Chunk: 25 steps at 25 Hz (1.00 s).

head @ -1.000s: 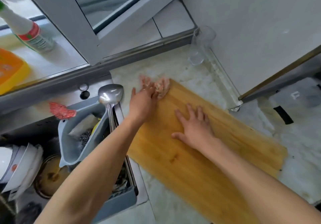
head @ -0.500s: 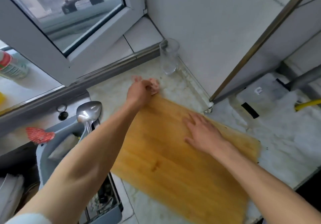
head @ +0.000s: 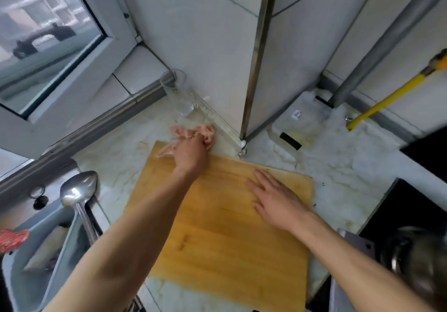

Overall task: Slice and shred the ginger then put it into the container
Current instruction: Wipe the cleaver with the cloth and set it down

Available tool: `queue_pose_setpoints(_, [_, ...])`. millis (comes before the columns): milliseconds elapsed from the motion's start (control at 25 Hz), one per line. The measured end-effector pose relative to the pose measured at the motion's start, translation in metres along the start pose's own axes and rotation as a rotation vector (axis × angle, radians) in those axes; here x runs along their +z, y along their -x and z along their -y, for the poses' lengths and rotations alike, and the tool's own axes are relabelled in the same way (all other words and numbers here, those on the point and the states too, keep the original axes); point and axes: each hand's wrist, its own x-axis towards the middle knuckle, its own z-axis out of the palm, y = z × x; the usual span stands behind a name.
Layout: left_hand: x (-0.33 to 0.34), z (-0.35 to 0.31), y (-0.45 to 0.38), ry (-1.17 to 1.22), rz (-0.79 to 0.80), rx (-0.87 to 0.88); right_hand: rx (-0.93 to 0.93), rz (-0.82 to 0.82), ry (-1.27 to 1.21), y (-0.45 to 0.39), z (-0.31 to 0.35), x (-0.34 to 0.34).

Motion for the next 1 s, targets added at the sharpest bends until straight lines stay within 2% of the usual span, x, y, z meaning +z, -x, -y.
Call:
queue_pose_setpoints(80, [0.02, -0.042, 0.029, 0.033, 0.061, 0.176, -0.012, -0.02, -0.012, 0.0, -0.002, 0.002])
queue_pose_setpoints(160, [0.024, -0.04, 0.036, -0.04, 0.074, 0.241, 0.005, -0.043, -0.036, 0.008, -0.011, 0.004])
queue_pose_setpoints(320, [-0.007, 0.004, 0.023, -0.124, 0.021, -0.073, 0.088, -0.113, -0.081, 0.043, -0.033, 0.019])
queue_pose_setpoints(360, [-0.006, -0.004, 0.032, -0.113, -0.003, -0.022, 0.1, -0.144, -0.104, 0.049, -0.034, 0.023])
queue_pose_setpoints(400, [-0.003, -0.022, 0.048, -0.064, -0.029, 0.105, 0.099, -0.169, -0.132, 0.051, -0.032, 0.027])
queue_pose_setpoints(480, [0.017, -0.059, 0.082, 0.112, 0.018, 0.407, 0.1, -0.205, -0.174, 0.061, -0.032, 0.034])
queue_pose_setpoints(560, [0.038, -0.082, 0.092, 0.185, 0.098, 0.563, 0.129, -0.205, -0.197, 0.077, -0.041, 0.039])
queue_pose_setpoints(600, [0.046, -0.09, 0.084, 0.164, 0.094, 0.57, 0.159, -0.196, -0.211, 0.086, -0.048, 0.042])
queue_pose_setpoints(760, [0.061, -0.134, 0.07, -0.045, 0.053, 0.203, 0.25, -0.154, -0.249, 0.111, -0.068, 0.049])
queue_pose_setpoints(800, [0.062, -0.154, 0.081, -0.064, 0.041, 0.191, 0.258, -0.136, -0.237, 0.113, -0.069, 0.05])
queue_pose_setpoints(840, [0.066, -0.173, 0.094, -0.058, 0.063, 0.231, 0.268, -0.109, -0.219, 0.115, -0.07, 0.051])
queue_pose_setpoints(960, [0.074, -0.202, 0.126, 0.035, 0.15, 0.587, 0.277, -0.062, -0.172, 0.119, -0.071, 0.053])
queue_pose_setpoints(1000, [0.076, -0.201, 0.121, 0.081, 0.172, 0.653, 0.286, -0.058, -0.174, 0.122, -0.073, 0.054])
